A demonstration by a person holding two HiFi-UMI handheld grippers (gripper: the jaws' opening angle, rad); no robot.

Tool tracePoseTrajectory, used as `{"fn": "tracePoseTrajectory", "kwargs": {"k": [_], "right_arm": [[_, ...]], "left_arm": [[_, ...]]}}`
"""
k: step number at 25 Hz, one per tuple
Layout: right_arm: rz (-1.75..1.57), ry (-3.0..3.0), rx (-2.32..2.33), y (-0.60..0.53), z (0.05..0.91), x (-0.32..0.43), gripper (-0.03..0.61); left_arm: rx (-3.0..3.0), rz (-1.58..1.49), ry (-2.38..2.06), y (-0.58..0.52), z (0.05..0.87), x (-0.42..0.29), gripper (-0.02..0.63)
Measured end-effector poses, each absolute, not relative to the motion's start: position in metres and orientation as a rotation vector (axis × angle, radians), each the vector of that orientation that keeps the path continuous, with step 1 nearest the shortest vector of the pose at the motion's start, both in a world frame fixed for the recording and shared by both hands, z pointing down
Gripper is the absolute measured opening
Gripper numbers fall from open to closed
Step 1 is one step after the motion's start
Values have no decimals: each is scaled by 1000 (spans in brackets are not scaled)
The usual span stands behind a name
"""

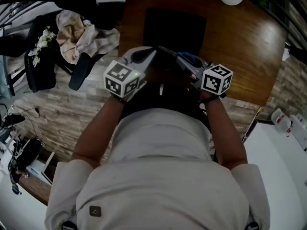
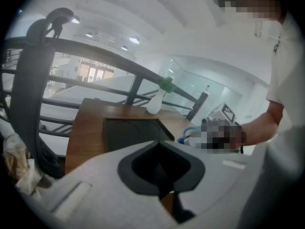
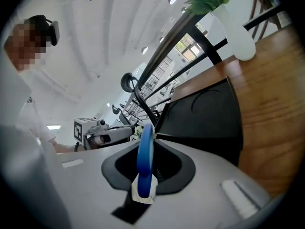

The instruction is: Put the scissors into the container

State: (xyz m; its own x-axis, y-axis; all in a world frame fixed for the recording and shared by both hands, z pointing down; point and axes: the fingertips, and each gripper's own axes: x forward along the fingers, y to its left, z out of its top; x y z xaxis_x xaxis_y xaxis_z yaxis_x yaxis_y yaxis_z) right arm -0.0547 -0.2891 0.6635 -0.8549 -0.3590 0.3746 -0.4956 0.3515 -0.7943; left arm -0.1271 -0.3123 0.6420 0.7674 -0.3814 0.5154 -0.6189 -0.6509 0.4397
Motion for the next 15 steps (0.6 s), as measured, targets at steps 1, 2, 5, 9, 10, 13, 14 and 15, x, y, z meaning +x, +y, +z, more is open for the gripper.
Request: {"fn": "tracePoseTrajectory", "kwargs": {"k": [1,2,5,9,10,13,14,15], "right_arm": [[1531,-2461,784,-288,668,-54,54],[1534,-2454,780,-287,673,-54,55],[1538,-2427,773,-283,688,-52,55],[1561,-2381,773,-278,708,-50,55],[1568,-2373,772,-278,712,-50,55],[1586,-2358,768,-280,722,-53,55],[1589,-2354,765,-280,724,-54,55],[1590,-2351,762,-280,726,-55,55]], "left_arm": [[2344,518,-737,-311,647,-125,3],[2339,526,-733,-310,651,-124,3],[2321,543,-732,-305,663,-122,3],[2304,567,-725,-300,676,-119,3],[2299,575,-723,-299,680,-119,2],[2283,595,-728,-301,691,-121,3],[2278,599,-732,-301,694,-121,3],[2273,602,-733,-300,696,-121,2]]}}
